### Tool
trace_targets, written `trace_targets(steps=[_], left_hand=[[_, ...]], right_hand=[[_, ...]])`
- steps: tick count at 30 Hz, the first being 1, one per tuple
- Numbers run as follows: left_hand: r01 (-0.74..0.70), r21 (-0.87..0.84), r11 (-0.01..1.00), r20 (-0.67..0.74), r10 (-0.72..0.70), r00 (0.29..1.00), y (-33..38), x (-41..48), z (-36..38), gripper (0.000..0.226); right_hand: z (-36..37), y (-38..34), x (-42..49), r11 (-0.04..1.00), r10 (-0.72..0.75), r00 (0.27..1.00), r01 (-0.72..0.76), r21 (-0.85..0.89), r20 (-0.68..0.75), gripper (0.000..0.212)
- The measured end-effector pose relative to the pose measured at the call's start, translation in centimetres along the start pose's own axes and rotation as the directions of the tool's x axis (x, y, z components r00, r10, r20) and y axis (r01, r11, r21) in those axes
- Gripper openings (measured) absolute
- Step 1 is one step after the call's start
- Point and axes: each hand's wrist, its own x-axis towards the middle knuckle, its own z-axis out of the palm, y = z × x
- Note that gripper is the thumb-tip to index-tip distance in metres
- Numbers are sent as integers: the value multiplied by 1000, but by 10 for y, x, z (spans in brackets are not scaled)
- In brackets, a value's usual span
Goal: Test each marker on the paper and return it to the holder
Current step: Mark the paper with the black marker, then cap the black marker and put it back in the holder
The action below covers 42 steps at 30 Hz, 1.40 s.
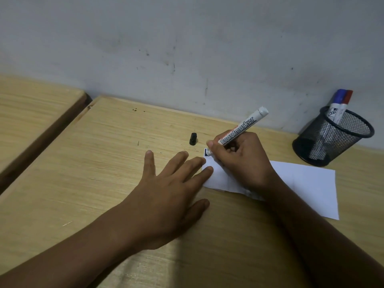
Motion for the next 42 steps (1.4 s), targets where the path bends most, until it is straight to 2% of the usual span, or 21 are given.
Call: trace_targets(steps=[2,4,6,9,11,12,14,16,18,20,24,26,33,39,42], left_hand=[[-10,-15,1000,-27,10,1000,0,1,-5,62],[-12,-64,998,-59,9,998,1,3,-10,56],[9,-191,982,-130,-34,991,3,4,-12,51],[106,-501,859,-241,-257,936,6,11,-15,45],[185,-643,744,-239,-424,874,1,27,-21,53],[213,-653,727,-221,-452,864,-4,38,-25,59],[251,-607,754,-157,-424,892,-15,59,-33,65],[283,-513,811,-99,-383,918,-23,73,-39,44],[281,-478,832,-118,-377,918,-25,75,-44,17],[233,-584,778,-188,-409,893,-20,67,-50,6],[-10,-878,478,-249,-440,863,10,42,-82,6],[-95,-908,408,-274,-409,870,26,32,-101,10],[-256,-873,415,-386,-268,883,68,19,-151,12],[-323,-851,414,-416,-157,896,92,18,-169,15],[-358,-842,404,-437,-120,892,100,18,-172,16]], right_hand=[[0,-1,1,997,38,999,-36,72,-22,18],[-4,-3,3,973,99,994,-88,214,-40,20],[-12,-9,4,928,132,988,-97,361,-75,27],[-28,-26,3,894,118,981,-37,446,-155,31],[-34,-38,-1,891,105,976,-6,454,-193,29],[-35,-43,-4,888,105,974,-1,460,-202,27],[-38,-52,-11,885,105,973,4,465,-207,21],[-42,-60,-21,889,101,972,8,459,-214,17],[-48,-67,-31,884,100,969,19,468,-228,17],[-53,-74,-40,860,108,964,31,509,-242,20],[-62,-92,-49,824,119,954,60,563,-276,31],[-66,-102,-51,834,105,946,85,546,-307,31],[-96,-139,-66,847,-1,920,210,489,-392,29],[-113,-160,-83,883,-105,931,249,397,-349,29],[-117,-167,-89,897,-112,932,245,369,-345,30]])
